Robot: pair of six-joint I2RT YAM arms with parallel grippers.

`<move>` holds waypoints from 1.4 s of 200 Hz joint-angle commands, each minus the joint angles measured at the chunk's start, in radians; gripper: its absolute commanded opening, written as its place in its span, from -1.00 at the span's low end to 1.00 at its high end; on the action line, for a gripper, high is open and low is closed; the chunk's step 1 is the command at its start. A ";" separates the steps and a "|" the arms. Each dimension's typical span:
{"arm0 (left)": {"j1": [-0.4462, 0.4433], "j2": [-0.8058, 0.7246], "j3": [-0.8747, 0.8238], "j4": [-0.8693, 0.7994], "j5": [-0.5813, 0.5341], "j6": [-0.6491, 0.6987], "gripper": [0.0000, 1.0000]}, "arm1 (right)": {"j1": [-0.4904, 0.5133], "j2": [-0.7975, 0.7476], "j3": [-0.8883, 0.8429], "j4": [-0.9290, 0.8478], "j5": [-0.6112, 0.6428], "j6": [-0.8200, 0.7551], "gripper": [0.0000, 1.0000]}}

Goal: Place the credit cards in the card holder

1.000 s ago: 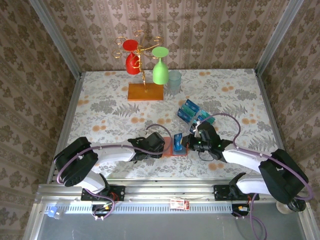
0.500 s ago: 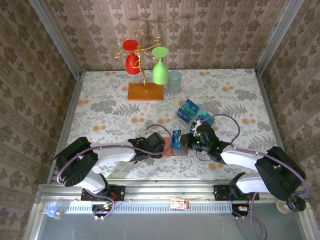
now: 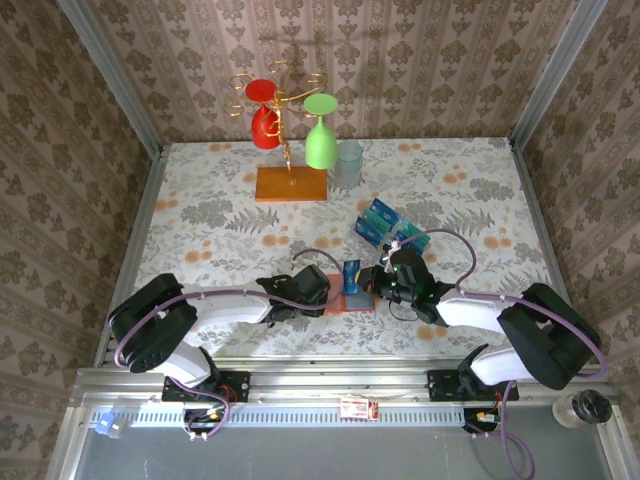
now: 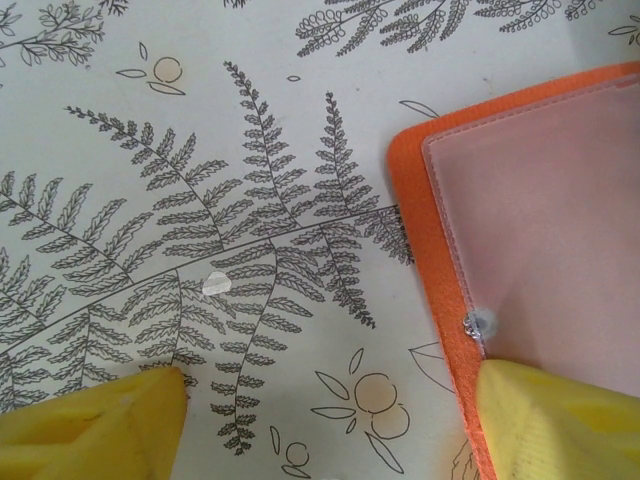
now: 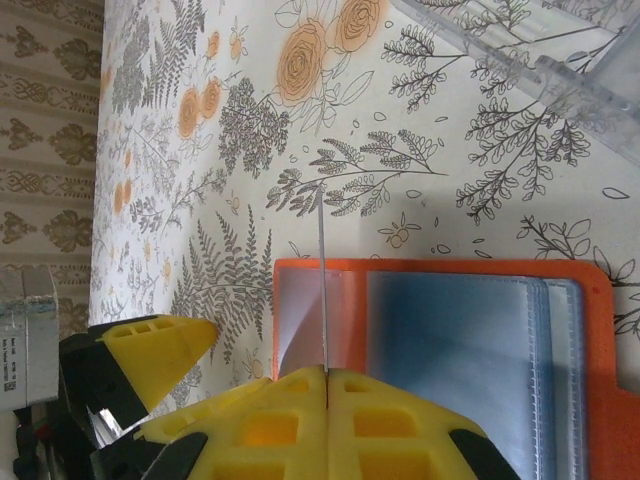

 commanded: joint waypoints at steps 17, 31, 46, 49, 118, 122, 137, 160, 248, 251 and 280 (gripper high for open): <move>-0.011 0.015 0.006 -0.015 -0.012 -0.025 0.55 | 0.008 0.037 -0.020 0.040 -0.009 0.004 -1.00; -0.011 0.017 0.007 -0.016 -0.012 -0.025 0.55 | 0.008 0.038 -0.023 0.041 -0.009 0.003 -1.00; -0.013 0.018 0.008 -0.016 -0.012 -0.024 0.55 | 0.008 0.042 -0.023 0.044 -0.011 0.004 -1.00; -0.013 0.017 0.009 -0.016 -0.012 -0.023 0.55 | 0.008 0.042 -0.024 0.044 -0.010 0.004 -1.00; -0.016 0.018 0.009 -0.016 -0.015 -0.026 0.55 | 0.008 0.054 -0.032 0.064 -0.030 0.007 -1.00; -0.017 0.018 0.009 -0.016 -0.016 -0.027 0.55 | 0.008 0.054 -0.032 0.066 -0.031 0.009 -1.00; -0.018 0.017 0.009 -0.015 -0.016 -0.026 0.55 | 0.008 0.054 -0.033 0.069 -0.039 0.008 -1.00; -0.019 0.016 0.009 -0.017 -0.018 -0.028 0.55 | 0.008 0.058 -0.036 0.076 -0.050 0.010 -1.00; -0.021 0.013 0.008 -0.021 -0.021 -0.030 0.55 | 0.008 0.092 -0.049 0.107 -0.078 0.016 -1.00; -0.020 0.013 0.006 -0.021 -0.021 -0.030 0.55 | 0.008 0.092 -0.049 0.107 -0.078 0.016 -1.00; -0.021 0.012 0.007 -0.021 -0.021 -0.030 0.55 | 0.007 0.086 -0.056 0.102 -0.079 0.015 -1.00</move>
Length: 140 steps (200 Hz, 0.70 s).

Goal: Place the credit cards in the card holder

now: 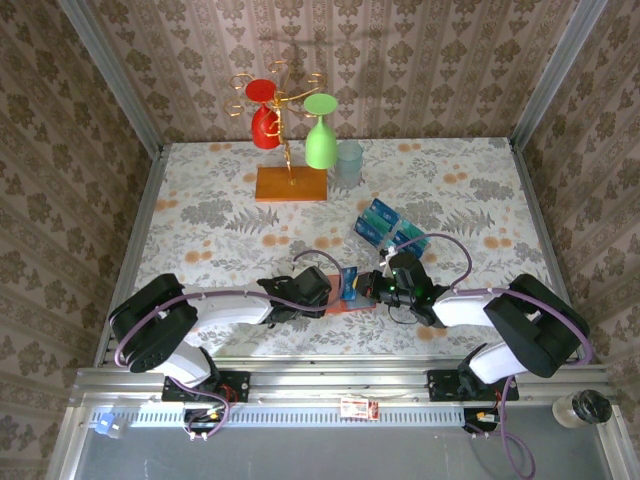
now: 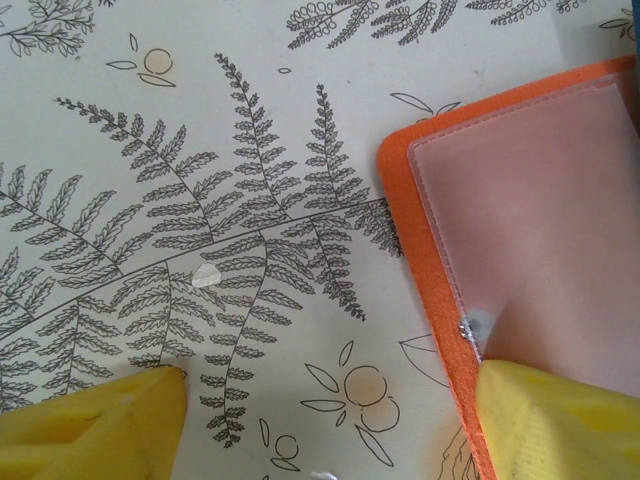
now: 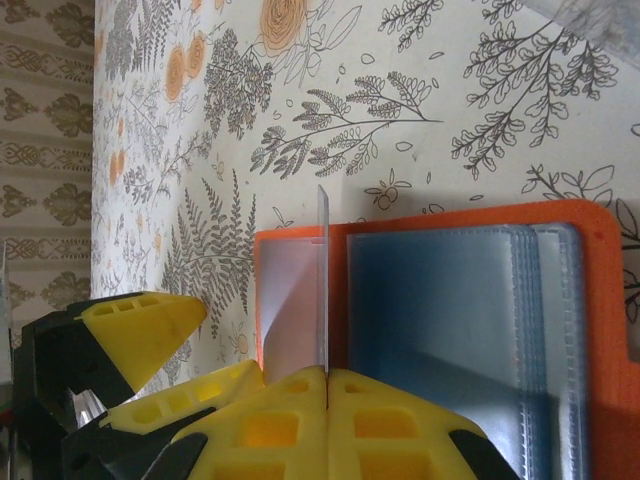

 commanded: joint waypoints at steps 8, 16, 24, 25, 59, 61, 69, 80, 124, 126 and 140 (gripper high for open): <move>-0.006 0.011 0.006 -0.021 -0.018 -0.016 0.55 | 0.008 0.005 -0.025 0.002 -0.012 0.006 -1.00; -0.006 0.011 0.007 -0.021 -0.018 -0.015 0.55 | 0.008 0.005 -0.027 -0.001 -0.012 0.006 -1.00; -0.008 0.011 0.007 -0.021 -0.018 -0.016 0.55 | 0.008 0.002 -0.030 -0.002 -0.012 0.005 -1.00; -0.008 0.012 0.006 -0.022 -0.018 -0.016 0.55 | 0.008 0.001 -0.031 -0.003 -0.013 0.006 -1.00; -0.007 0.011 0.003 -0.019 -0.019 -0.017 0.55 | 0.008 -0.001 -0.038 -0.011 -0.023 0.001 -1.00; -0.008 0.011 0.004 -0.020 -0.019 -0.017 0.55 | 0.008 0.000 -0.038 -0.012 -0.023 0.001 -1.00; -0.007 0.012 0.004 -0.018 -0.019 -0.020 0.55 | 0.008 -0.001 -0.038 -0.013 -0.027 0.000 -1.00; -0.007 0.013 0.004 -0.019 -0.019 -0.020 0.55 | 0.008 0.000 -0.040 -0.017 -0.029 -0.004 -1.00; -0.007 0.011 0.004 -0.019 -0.019 -0.021 0.55 | 0.008 0.000 -0.038 -0.030 -0.045 -0.013 -1.00; -0.008 0.012 0.004 -0.019 -0.019 -0.021 0.55 | 0.008 0.001 -0.039 -0.030 -0.046 -0.013 -1.00; -0.007 0.011 0.004 -0.019 -0.020 -0.021 0.55 | 0.008 0.001 -0.039 -0.034 -0.051 -0.016 -1.00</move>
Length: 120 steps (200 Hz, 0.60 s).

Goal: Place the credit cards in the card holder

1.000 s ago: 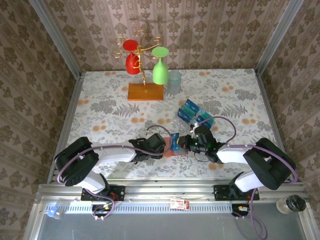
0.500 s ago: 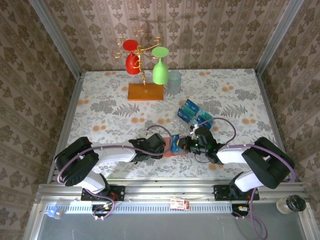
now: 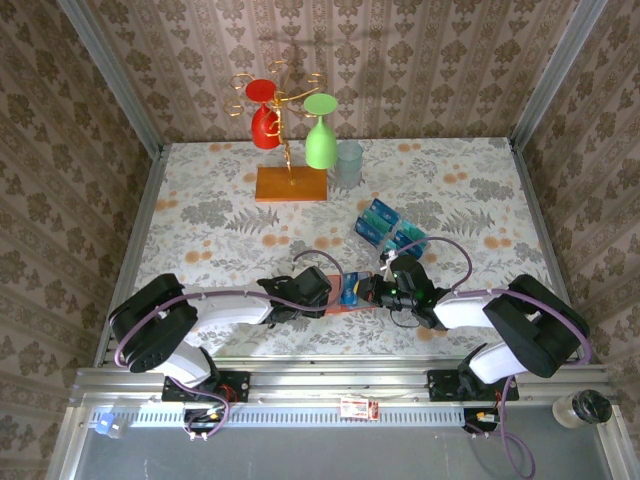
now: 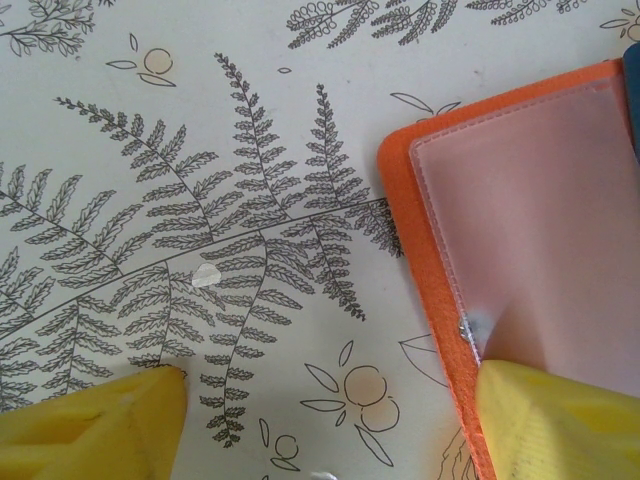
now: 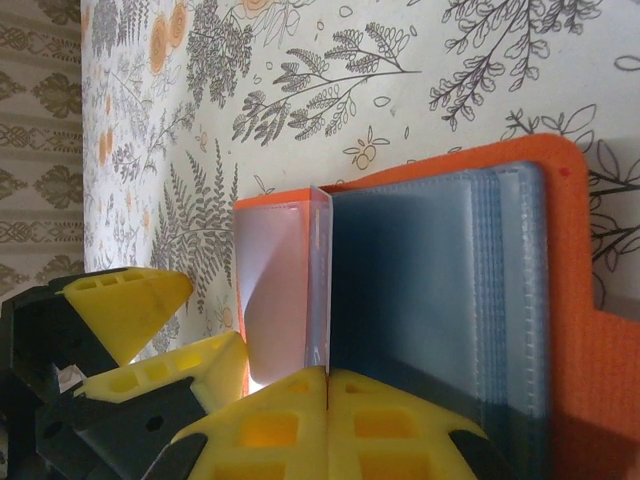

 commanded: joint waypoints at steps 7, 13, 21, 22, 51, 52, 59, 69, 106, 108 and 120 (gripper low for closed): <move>-0.008 0.011 0.004 -0.018 -0.019 -0.018 0.55 | 0.008 0.004 -0.013 -0.037 -0.020 -0.016 -1.00; -0.008 0.011 0.003 -0.019 -0.020 -0.018 0.55 | 0.008 0.004 -0.015 -0.040 -0.023 -0.017 -1.00; -0.007 0.012 0.003 -0.019 -0.019 -0.019 0.55 | 0.008 0.004 -0.016 -0.043 -0.022 -0.018 -1.00; -0.008 0.011 0.004 -0.018 -0.019 -0.018 0.55 | 0.008 0.004 -0.016 -0.043 -0.022 -0.018 -1.00; -0.007 0.013 0.004 -0.019 -0.020 -0.017 0.55 | 0.008 0.006 -0.016 -0.053 -0.025 -0.022 -1.00; -0.008 0.013 0.004 -0.018 -0.020 -0.017 0.55 | 0.008 0.007 -0.016 -0.053 -0.024 -0.021 -1.00; -0.007 0.012 0.003 -0.019 -0.021 -0.017 0.55 | 0.008 0.007 -0.014 -0.054 -0.026 -0.022 -1.00; -0.008 0.012 0.004 -0.019 -0.021 -0.018 0.55 | 0.008 0.007 -0.015 -0.056 -0.027 -0.023 -1.00; -0.008 0.013 0.002 -0.017 -0.019 -0.021 0.55 | 0.006 0.008 -0.013 -0.065 -0.038 -0.026 -1.00; -0.008 0.013 0.003 -0.017 -0.021 -0.021 0.55 | 0.007 0.008 -0.014 -0.065 -0.038 -0.027 -1.00; -0.008 0.013 0.003 -0.017 -0.021 -0.021 0.55 | 0.007 0.010 -0.014 -0.067 -0.044 -0.028 -1.00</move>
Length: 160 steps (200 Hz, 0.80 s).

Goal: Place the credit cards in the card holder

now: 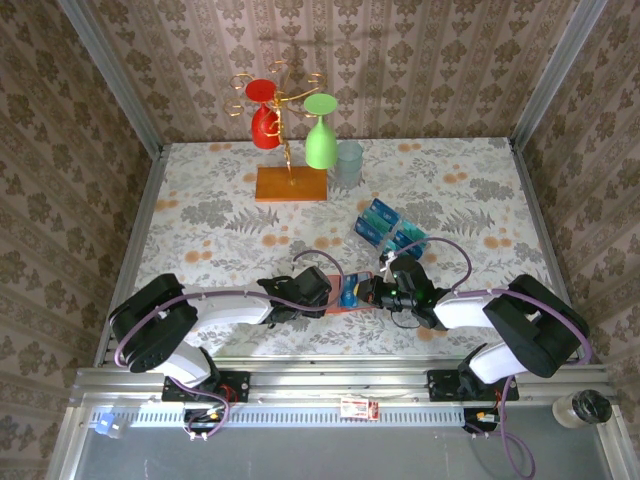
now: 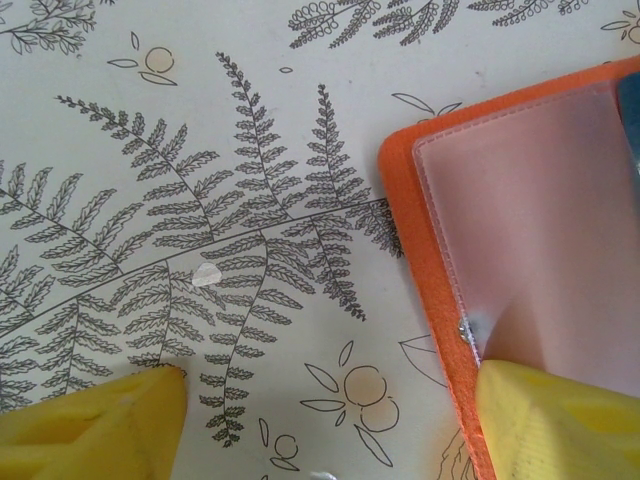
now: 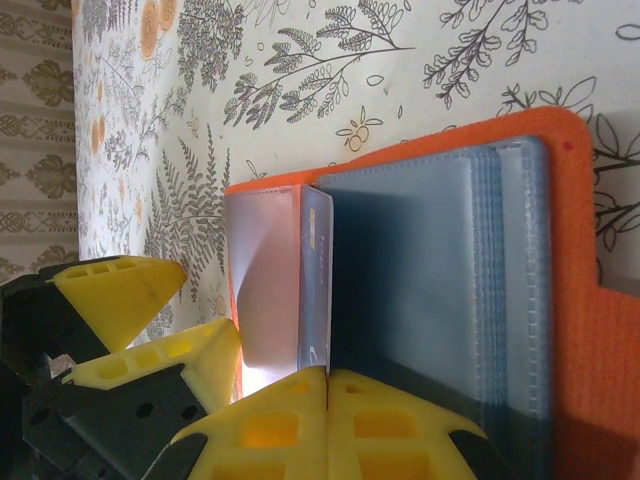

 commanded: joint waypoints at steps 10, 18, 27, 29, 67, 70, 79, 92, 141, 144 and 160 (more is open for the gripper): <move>-0.008 0.013 0.003 -0.017 -0.021 -0.016 0.55 | 0.005 0.013 -0.012 -0.047 -0.032 -0.022 -1.00; -0.008 0.014 0.003 -0.016 -0.021 -0.016 0.55 | 0.005 0.017 -0.011 -0.047 -0.036 -0.023 -1.00; -0.008 0.014 0.003 -0.017 -0.021 -0.017 0.55 | 0.003 0.021 -0.010 -0.047 -0.039 -0.023 -1.00; -0.008 0.013 0.003 -0.017 -0.021 -0.017 0.55 | 0.003 0.022 -0.010 -0.047 -0.041 -0.023 -1.00; -0.008 0.013 0.001 -0.017 -0.021 -0.017 0.55 | 0.001 0.046 -0.003 -0.041 -0.053 -0.022 -1.00; -0.008 0.013 0.001 -0.017 -0.021 -0.018 0.55 | 0.001 0.048 -0.002 -0.040 -0.055 -0.024 -1.00; -0.008 0.013 0.001 -0.017 -0.021 -0.017 0.55 | 0.000 0.054 0.000 -0.039 -0.058 -0.024 -1.00; -0.008 0.013 0.001 -0.016 -0.022 -0.017 0.55 | -0.003 0.062 0.003 -0.040 -0.060 -0.024 -1.00; -0.008 0.010 0.000 -0.015 -0.022 -0.018 0.55 | -0.014 0.115 0.047 -0.065 -0.094 -0.049 -1.00; -0.008 0.010 0.000 -0.015 -0.021 -0.018 0.55 | -0.013 0.117 0.049 -0.066 -0.096 -0.050 -1.00; -0.008 0.008 -0.002 -0.016 -0.022 -0.018 0.55 | -0.015 0.129 0.063 -0.076 -0.107 -0.056 -1.00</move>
